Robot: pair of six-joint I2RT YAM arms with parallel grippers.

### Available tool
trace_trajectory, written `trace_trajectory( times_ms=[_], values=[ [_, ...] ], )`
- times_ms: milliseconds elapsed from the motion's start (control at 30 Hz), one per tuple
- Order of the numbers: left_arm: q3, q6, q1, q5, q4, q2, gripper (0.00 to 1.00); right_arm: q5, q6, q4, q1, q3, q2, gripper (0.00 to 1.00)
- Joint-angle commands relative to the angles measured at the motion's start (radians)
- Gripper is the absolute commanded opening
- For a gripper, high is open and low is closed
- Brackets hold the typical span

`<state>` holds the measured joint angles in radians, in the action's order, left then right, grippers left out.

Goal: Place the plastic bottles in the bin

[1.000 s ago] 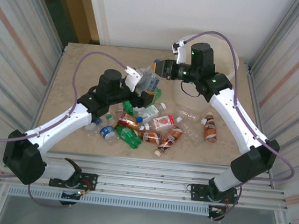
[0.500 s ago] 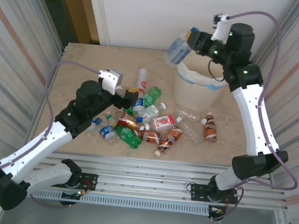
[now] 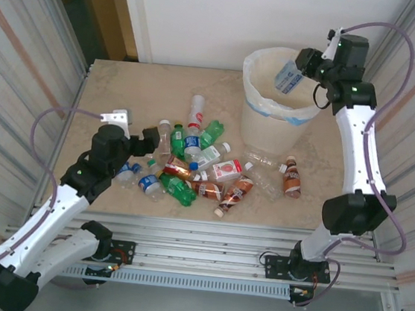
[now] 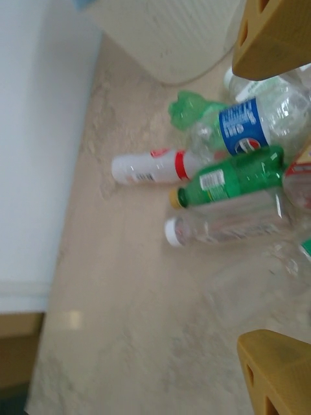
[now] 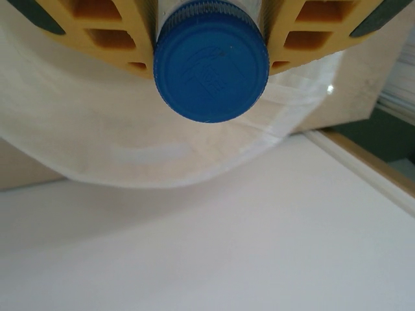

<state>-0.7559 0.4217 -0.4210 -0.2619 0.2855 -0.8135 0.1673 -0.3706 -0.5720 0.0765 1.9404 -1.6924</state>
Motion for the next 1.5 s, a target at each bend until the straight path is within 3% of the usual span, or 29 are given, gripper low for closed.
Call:
trace_trajectory(
  times_ms=[0, 200, 400, 633, 967, 1467],
  values=[
    [0.012, 0.116, 0.032, -0.039, 0.135, 0.002, 0.99, -0.026, 0.055, -0.062, 0.001, 0.019, -0.058, 0.08],
    [0.024, 0.194, 0.086, -0.037, 0.288, -0.015, 0.99, -0.044, 0.1, -0.095, 0.025, 0.026, -0.143, 0.19],
    [0.069, 0.232, 0.167, 0.035, 0.354, -0.034, 0.99, -0.11, 0.148, -0.139, 0.06, 0.064, -0.212, 0.36],
    [0.108, 0.246, 0.221, 0.094, 0.361, -0.065, 0.99, -0.122, 0.163, -0.184, 0.071, 0.141, -0.249, 0.62],
    [0.143, 0.241, 0.289, 0.163, 0.312, -0.141, 0.88, -0.173, 0.18, -0.226, 0.076, 0.194, -0.187, 0.72],
    [0.212, 0.258, 0.372, 0.252, 0.193, -0.275, 0.77, -0.301, 0.201, -0.18, 0.137, 0.057, 0.036, 0.75]
  ],
)
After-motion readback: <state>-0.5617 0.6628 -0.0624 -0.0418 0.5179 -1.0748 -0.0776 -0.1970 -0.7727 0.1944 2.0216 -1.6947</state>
